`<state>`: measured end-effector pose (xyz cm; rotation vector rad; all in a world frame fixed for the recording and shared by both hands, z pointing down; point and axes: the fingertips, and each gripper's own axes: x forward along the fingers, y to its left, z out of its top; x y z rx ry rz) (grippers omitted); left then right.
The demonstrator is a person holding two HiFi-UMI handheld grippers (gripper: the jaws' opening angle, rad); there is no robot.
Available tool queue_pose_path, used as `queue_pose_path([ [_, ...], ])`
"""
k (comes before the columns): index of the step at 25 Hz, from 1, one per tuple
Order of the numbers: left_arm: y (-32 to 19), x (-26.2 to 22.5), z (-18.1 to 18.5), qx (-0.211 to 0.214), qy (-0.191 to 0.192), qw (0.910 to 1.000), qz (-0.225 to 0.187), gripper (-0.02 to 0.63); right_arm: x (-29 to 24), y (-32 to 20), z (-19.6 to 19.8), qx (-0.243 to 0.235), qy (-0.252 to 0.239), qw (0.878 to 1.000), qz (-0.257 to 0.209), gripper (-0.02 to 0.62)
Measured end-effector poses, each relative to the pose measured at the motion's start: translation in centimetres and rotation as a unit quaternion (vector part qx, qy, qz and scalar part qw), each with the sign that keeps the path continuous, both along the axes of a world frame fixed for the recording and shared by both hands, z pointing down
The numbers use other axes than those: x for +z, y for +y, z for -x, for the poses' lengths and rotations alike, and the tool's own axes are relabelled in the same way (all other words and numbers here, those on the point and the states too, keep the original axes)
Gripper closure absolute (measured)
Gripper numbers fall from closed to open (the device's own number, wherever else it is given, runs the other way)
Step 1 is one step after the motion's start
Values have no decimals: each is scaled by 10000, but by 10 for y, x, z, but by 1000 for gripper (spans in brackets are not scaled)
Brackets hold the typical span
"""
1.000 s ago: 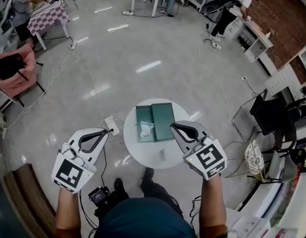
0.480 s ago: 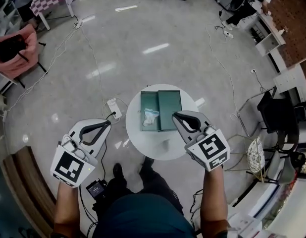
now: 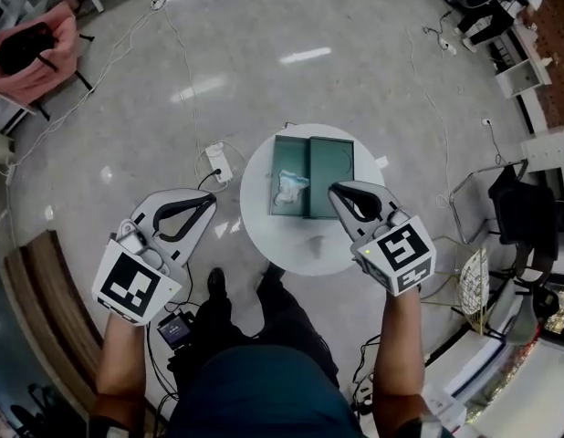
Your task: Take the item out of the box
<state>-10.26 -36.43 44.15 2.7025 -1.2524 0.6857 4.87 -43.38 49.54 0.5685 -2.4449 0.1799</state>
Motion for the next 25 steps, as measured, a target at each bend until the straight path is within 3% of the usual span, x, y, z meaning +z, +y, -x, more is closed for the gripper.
queue_pose_path([
  [13,-31,129,19,-94,96,9995,285,588,145,-35,19,-109,260,9989,373,555],
  [25,-66,198,12,-252,246,9972,655,588,231,-72,20,-329,497,9957,713,554],
])
